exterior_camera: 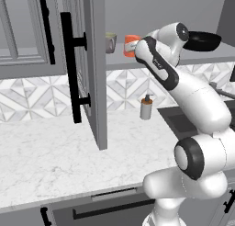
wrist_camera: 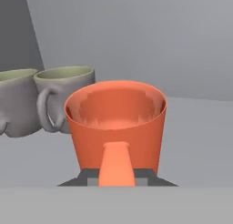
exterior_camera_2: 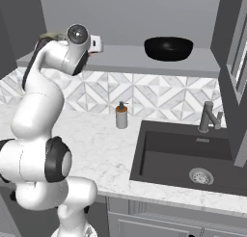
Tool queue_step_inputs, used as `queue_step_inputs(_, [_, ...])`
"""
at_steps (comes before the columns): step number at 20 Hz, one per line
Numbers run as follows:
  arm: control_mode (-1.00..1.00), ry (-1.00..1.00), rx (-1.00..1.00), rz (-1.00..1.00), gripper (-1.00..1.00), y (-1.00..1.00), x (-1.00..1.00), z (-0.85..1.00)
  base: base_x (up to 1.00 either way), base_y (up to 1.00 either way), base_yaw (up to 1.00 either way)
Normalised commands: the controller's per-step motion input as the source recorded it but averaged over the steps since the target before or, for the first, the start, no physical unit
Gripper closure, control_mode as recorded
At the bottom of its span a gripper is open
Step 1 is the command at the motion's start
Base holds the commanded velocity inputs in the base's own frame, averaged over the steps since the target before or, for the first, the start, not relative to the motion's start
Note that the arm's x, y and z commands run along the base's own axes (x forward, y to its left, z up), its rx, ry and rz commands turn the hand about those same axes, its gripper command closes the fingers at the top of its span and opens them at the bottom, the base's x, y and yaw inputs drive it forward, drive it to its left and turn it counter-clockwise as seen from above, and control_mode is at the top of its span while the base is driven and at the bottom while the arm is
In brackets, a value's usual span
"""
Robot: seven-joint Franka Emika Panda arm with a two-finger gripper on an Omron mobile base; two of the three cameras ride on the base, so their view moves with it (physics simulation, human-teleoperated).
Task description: Gather all objects into one cabinet and sort the glasses and bowls to opposite sides.
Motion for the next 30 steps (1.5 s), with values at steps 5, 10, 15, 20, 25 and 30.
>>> queue_step_inputs(5, [-1.00, 0.00, 0.00, 0.11, 1.00, 0.22, 0.48, 0.00, 0.00, 0.00, 0.00])
queue_step_inputs(10, [-1.00, 0.00, 0.00, 0.07, -1.00, 0.11, 0.21, 0.00, 0.00, 0.00, 0.00])
queue_step_inputs(15, [-1.00, 0.00, 0.00, 0.02, -1.00, 0.06, 0.09, 0.00, 0.00, 0.00, 0.00])
queue_step_inputs(20, [-1.00, -0.01, 0.00, 0.00, -1.00, -0.01, -0.01, 0.11, 0.00, 0.00, 0.00])
queue_step_inputs(25, [-1.00, 0.00, 0.00, 0.00, -1.00, -0.38, -0.45, 0.46, 0.00, 0.00, 0.00])
queue_step_inputs(30, [-1.00, 0.06, -0.02, -0.03, -1.00, -0.76, -1.00, -0.16, 0.00, 0.00, 0.00])
